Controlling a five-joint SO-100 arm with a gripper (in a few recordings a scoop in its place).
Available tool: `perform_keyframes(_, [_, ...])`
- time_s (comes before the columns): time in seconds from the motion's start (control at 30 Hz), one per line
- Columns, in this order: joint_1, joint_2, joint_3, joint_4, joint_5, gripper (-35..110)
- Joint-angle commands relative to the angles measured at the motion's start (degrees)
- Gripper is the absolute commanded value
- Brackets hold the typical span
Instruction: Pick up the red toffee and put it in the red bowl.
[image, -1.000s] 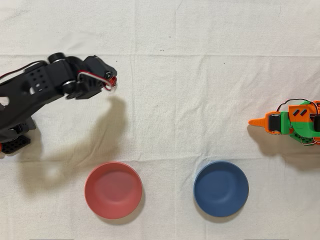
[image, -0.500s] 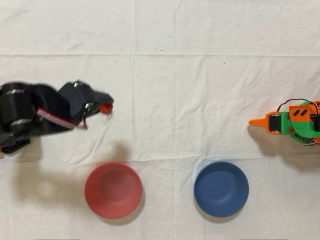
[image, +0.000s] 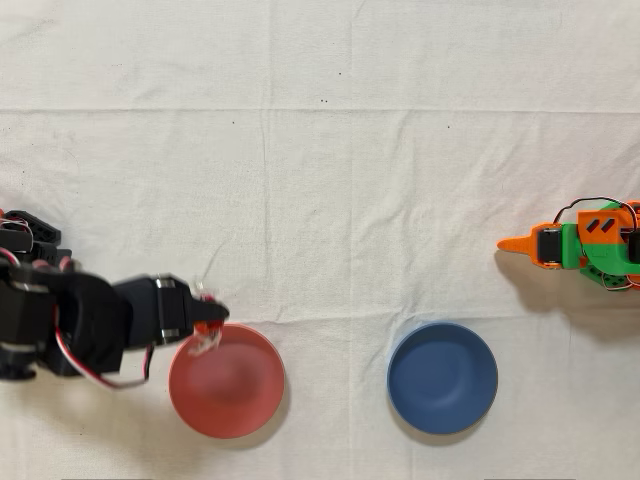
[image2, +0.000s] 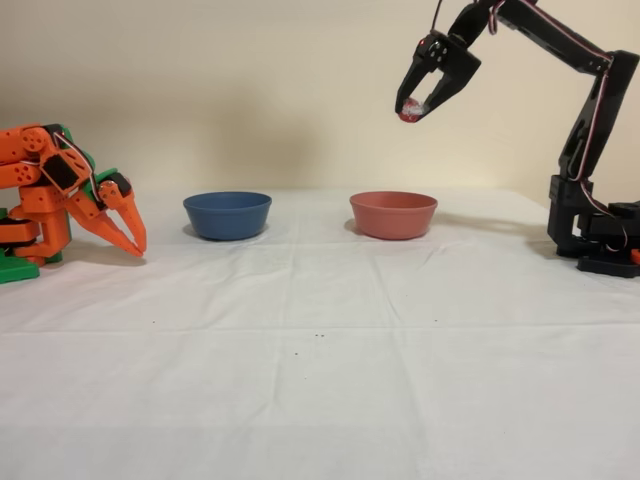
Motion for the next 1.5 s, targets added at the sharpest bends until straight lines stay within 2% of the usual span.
perform_keyframes(0.0, [5.3,4.6,3.1,-3.3,0.5,7])
perform_keyframes(0.37, [11.8,4.0,17.8,-16.2,0.4,7])
perform_keyframes(0.9, [16.9,-1.5,29.4,-32.6,-5.0,7])
perform_keyframes(1.47, [19.0,-10.6,30.1,-38.8,-9.0,7])
